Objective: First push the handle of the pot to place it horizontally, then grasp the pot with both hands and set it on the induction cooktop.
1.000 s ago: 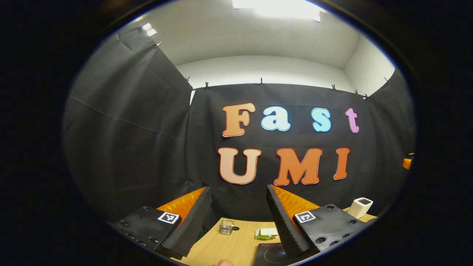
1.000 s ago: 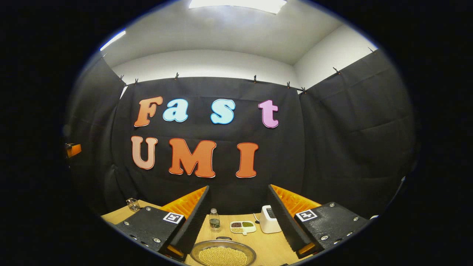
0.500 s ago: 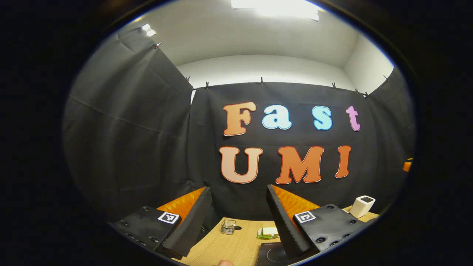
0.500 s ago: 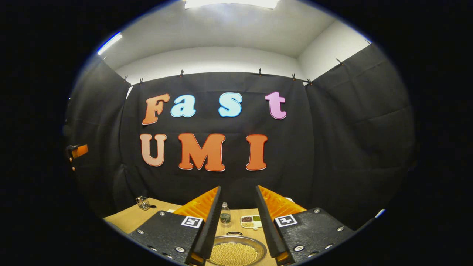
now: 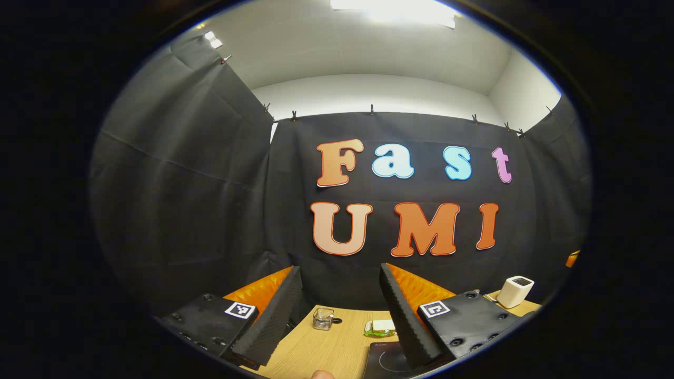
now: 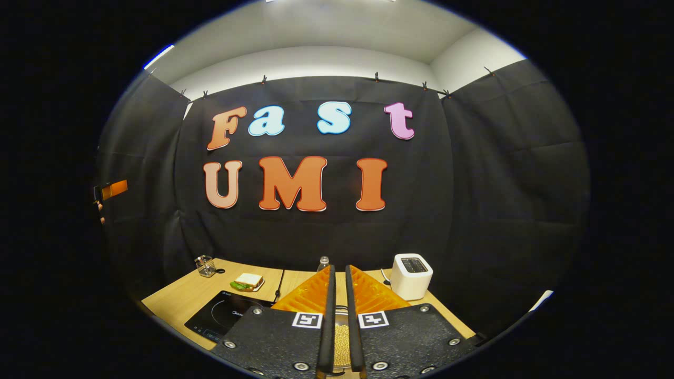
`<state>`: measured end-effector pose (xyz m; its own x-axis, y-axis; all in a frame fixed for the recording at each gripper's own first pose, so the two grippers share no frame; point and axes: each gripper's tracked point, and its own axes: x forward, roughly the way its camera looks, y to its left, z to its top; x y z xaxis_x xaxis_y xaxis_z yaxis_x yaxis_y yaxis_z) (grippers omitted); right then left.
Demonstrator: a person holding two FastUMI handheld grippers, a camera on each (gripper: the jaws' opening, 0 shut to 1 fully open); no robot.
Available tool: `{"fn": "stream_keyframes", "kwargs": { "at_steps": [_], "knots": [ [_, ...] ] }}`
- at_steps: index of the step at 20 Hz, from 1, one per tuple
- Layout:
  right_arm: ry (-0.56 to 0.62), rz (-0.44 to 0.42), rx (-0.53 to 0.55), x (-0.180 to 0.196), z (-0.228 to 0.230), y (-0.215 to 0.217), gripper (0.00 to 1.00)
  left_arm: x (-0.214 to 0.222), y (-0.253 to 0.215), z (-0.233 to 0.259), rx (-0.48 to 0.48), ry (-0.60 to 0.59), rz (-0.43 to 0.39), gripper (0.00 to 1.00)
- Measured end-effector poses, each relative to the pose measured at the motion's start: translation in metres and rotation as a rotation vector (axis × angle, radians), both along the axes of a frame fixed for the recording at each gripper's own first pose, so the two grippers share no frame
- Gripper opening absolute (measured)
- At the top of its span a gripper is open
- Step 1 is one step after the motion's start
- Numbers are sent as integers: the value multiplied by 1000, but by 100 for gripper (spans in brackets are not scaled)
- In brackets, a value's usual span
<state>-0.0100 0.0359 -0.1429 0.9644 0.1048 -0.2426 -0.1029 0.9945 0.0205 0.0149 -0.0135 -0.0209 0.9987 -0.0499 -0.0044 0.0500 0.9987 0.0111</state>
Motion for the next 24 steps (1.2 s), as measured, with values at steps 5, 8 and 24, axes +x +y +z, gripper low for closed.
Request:
{"fn": "stream_keyframes", "kwargs": {
  "at_steps": [5,8,24],
  "knots": [
    [101,19,26,-18,-54,7,1,-1,-1,-6,18,1,-5,98],
    [161,43,31,-30,-87,16,0,-1,-1,-9,13,12,-7,98],
    [453,107,75,-91,-235,51,0,3,4,-28,34,45,5,98]
  ]
}}
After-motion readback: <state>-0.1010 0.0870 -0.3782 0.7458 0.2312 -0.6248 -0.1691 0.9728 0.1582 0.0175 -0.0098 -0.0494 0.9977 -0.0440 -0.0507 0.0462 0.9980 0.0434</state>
